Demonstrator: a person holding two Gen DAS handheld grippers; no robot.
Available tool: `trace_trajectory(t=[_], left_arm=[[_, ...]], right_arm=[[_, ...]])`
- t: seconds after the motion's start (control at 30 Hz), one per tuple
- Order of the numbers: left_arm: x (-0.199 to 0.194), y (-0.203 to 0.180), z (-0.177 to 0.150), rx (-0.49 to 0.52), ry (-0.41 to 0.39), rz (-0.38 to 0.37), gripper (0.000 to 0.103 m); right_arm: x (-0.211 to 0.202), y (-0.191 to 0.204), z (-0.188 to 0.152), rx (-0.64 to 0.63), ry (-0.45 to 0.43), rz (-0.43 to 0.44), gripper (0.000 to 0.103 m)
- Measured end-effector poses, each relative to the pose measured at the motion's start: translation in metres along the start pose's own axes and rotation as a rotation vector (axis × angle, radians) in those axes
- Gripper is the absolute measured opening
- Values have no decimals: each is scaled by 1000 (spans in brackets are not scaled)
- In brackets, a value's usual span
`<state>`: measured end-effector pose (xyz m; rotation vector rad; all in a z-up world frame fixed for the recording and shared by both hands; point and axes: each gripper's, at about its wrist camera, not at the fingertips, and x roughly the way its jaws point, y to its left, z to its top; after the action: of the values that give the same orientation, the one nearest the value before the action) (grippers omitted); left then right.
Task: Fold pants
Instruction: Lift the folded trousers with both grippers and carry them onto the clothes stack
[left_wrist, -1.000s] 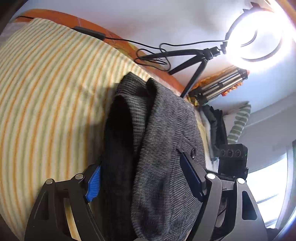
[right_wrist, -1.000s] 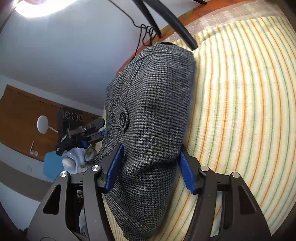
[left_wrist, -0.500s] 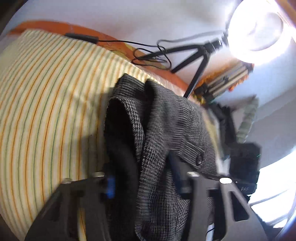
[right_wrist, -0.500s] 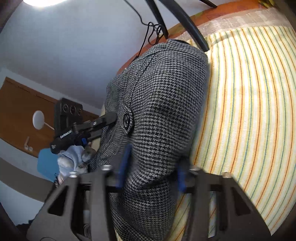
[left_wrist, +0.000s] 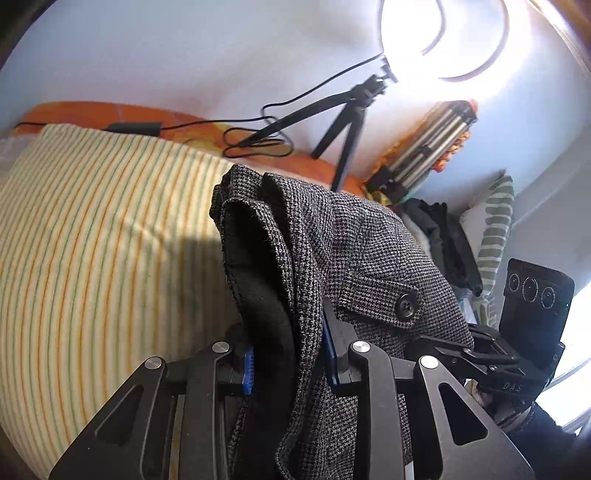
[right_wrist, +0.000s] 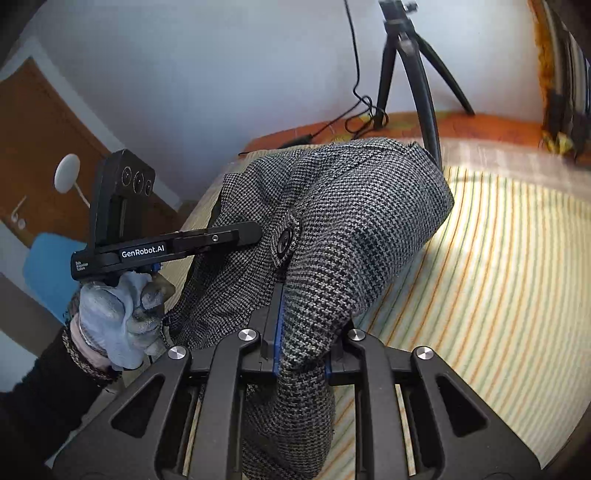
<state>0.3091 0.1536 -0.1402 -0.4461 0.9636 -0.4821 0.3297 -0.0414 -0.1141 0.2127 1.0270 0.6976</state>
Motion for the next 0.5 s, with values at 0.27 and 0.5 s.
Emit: trace_trajectory(t=[0.27, 0.5], left_arm=[[-10, -58, -5, 61, -52, -44, 26], [-2, -119, -2, 129, -79, -79, 26]], right_arm=[[-55, 17, -1, -95, -41, -65, 17], [-117, 10, -8, -121, -92, -117, 17]])
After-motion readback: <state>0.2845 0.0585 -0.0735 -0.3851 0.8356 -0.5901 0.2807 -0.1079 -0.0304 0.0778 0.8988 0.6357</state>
